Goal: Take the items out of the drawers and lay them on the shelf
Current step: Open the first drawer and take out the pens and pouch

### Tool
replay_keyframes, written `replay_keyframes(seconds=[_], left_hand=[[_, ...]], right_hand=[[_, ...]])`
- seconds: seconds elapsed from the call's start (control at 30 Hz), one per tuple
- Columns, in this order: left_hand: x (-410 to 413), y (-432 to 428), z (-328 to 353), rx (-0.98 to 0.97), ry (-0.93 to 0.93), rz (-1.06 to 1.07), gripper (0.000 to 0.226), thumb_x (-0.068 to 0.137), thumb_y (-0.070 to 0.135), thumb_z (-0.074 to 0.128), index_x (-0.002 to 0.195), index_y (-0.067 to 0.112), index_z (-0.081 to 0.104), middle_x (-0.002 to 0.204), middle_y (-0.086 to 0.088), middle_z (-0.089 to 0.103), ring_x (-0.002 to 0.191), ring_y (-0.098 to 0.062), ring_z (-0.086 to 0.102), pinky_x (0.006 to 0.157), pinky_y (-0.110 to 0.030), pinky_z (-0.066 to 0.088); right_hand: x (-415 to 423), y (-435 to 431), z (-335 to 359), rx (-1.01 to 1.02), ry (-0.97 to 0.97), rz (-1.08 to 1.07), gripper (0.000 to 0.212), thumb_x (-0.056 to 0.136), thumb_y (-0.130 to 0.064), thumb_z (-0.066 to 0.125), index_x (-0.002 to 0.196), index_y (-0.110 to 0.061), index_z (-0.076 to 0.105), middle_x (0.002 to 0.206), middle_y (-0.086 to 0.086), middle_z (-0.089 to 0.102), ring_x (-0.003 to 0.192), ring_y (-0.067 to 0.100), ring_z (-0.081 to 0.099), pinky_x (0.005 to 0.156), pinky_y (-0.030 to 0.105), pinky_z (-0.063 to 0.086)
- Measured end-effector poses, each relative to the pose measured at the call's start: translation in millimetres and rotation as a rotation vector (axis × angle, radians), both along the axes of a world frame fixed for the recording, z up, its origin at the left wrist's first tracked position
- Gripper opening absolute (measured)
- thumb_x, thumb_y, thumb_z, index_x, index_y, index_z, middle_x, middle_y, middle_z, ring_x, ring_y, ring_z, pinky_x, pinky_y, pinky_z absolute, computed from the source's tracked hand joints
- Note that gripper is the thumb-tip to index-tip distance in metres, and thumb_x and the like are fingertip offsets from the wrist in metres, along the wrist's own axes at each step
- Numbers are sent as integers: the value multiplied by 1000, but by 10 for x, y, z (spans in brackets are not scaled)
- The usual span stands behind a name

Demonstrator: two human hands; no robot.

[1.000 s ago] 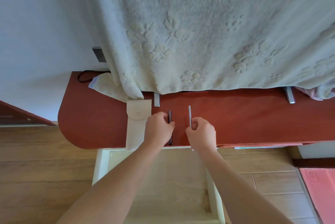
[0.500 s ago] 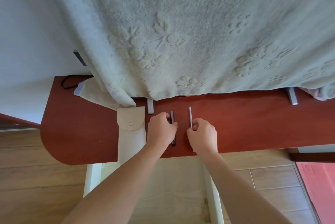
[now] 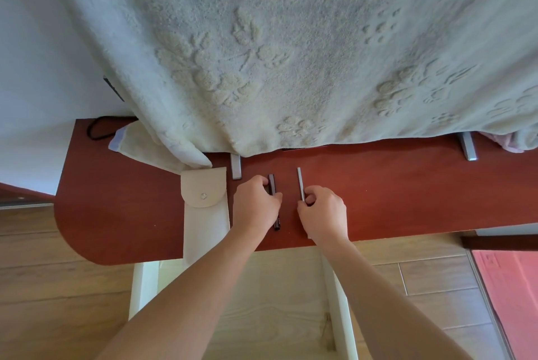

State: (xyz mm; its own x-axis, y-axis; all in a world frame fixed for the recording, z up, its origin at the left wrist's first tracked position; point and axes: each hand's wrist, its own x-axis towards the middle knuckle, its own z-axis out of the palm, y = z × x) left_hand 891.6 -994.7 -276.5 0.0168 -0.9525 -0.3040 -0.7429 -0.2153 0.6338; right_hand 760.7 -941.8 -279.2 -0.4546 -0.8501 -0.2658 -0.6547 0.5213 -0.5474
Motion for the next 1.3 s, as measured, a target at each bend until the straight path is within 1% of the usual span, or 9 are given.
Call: replay_keyframes(seconds=[0.13, 0.27, 0.33, 0.53, 0.73, 0.9, 1.07, 1.17, 1.3], left_hand=[[24, 12, 22, -14, 17, 3, 44, 81, 32, 78, 120, 15, 66, 83, 3, 70, 74, -12, 65, 69, -23, 49], [65, 47, 69, -32, 32, -17, 42, 80, 31, 79, 118, 15, 66, 78, 8, 64, 75, -11, 63, 72, -26, 52], [96, 78, 113, -60, 41, -30, 39, 81, 30, 78, 116, 17, 67, 78, 10, 61, 76, -10, 61, 73, -27, 52], [214, 227, 224, -109, 68, -14, 46, 81, 35, 76, 122, 19, 64, 95, 9, 60, 90, -10, 57, 80, -25, 48], [375, 491, 385, -167, 86, -48, 46, 80, 36, 75, 122, 24, 61, 110, 9, 57, 92, -12, 59, 85, -36, 53], [665, 855, 464, -262, 180, -184, 58, 78, 34, 79, 130, 23, 55, 128, 9, 47, 115, -9, 52, 94, -30, 48], [1011, 1322, 483, -257, 158, -329, 71, 81, 38, 78, 143, 23, 46, 147, 7, 37, 139, -7, 33, 107, -21, 27], [1201, 1665, 492, -243, 122, -353, 78, 83, 43, 76, 149, 23, 39, 153, 7, 34, 143, -8, 28, 114, -27, 25], [1477, 2177, 435, -137, 50, -400, 78, 83, 50, 73, 149, 29, 37, 151, 12, 38, 139, -8, 34, 116, -34, 31]], right_hand=[[-10, 2, 12, 2, -13, -2, 32, 87, -23, 68, 119, -20, 64, 90, -9, 58, 83, 11, 57, 72, 24, 48], [6, 41, 41, -4, -27, -6, 33, 86, -24, 69, 119, -20, 64, 91, -11, 56, 80, 13, 60, 73, 32, 56], [9, 81, 61, -18, -20, -3, 34, 85, -25, 69, 118, -20, 64, 94, -9, 58, 84, 12, 60, 76, 30, 54], [21, 255, 158, -67, -20, -7, 37, 84, -27, 71, 119, -18, 63, 101, -8, 61, 84, 10, 60, 76, 24, 47], [100, 505, 323, -137, -3, 18, 40, 85, -33, 71, 121, -17, 61, 102, -8, 60, 85, 8, 57, 74, 21, 42], [145, 812, 437, -155, -15, 135, 54, 84, -42, 70, 130, -19, 55, 118, -7, 59, 101, 9, 57, 85, 28, 50], [261, 1248, 509, -124, -44, 247, 62, 84, -43, 70, 138, -22, 48, 134, -8, 52, 118, 12, 53, 92, 29, 47], [369, 1588, 498, -53, -31, 323, 67, 83, -48, 70, 141, -24, 45, 141, -9, 47, 125, 14, 49, 96, 31, 43], [504, 2119, 392, 67, -26, 493, 67, 83, -51, 69, 141, -25, 46, 141, -7, 48, 127, 15, 47, 102, 30, 39]])
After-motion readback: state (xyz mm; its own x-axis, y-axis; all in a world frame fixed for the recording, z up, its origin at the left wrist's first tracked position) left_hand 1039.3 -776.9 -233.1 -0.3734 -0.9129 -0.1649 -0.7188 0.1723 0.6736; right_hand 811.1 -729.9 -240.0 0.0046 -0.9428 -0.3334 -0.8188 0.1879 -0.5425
